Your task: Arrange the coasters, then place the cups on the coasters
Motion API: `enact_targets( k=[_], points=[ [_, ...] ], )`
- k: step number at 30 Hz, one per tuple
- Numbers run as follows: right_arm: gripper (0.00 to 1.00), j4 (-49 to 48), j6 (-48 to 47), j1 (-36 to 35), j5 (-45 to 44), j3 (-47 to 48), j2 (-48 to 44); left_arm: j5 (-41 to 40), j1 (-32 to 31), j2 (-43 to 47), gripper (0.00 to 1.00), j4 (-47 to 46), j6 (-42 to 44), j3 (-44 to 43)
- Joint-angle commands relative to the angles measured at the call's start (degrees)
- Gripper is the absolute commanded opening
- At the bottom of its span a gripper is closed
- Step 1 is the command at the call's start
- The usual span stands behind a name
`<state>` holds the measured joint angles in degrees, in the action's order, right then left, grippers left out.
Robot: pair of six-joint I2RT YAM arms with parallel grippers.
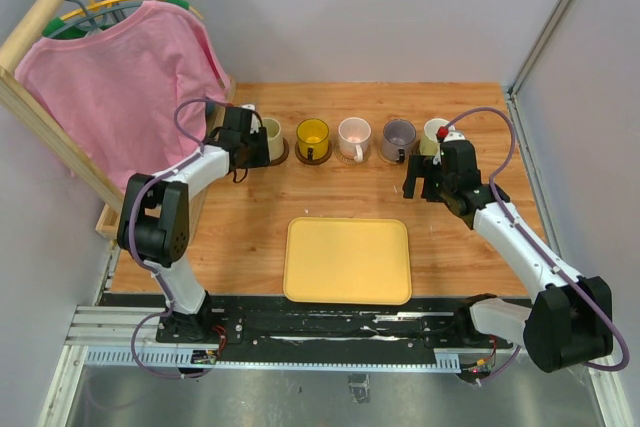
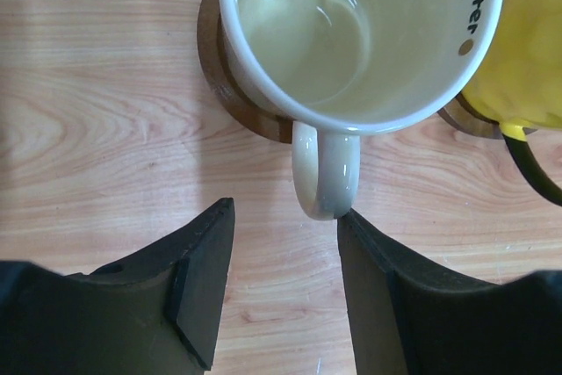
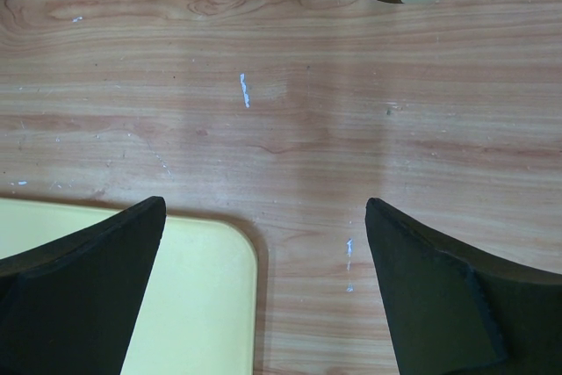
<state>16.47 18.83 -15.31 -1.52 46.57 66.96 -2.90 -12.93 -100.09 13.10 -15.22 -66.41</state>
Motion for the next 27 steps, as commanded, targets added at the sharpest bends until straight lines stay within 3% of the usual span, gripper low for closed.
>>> enact_targets(
  k=[1, 15, 21, 26, 27],
  points=[
    [0.98, -0.9, 0.7, 0.6, 0.2, 0.8, -0.9, -2.5, 0.2, 1.9, 0.54, 0.2, 1.1, 0.7],
    [0.98, -1.2, 0.8, 0.6, -0.2, 0.8, -0.5, -1.2, 0.2, 3.9, 0.56, 0.1, 1.3, 1.4],
    [0.99, -0.3, 0.3, 0.7, -4.0, 1.6, -1.6, 3.9, 0.2, 9.1, 0.72, -0.7, 0.9, 3.6],
    [1.00, -0.2, 0.4, 2.8, -8.3, 1.6, -4.4, 4.9, 0.2, 15.3, 0.98, -0.7, 0.6, 6.2],
    [0.99, -0.1, 0.8, 3.8, -8.9, 1.4, -5.1, 4.9, 0.2, 16.6, 0.99, -0.7, 0.4, 6.7]
  ],
)
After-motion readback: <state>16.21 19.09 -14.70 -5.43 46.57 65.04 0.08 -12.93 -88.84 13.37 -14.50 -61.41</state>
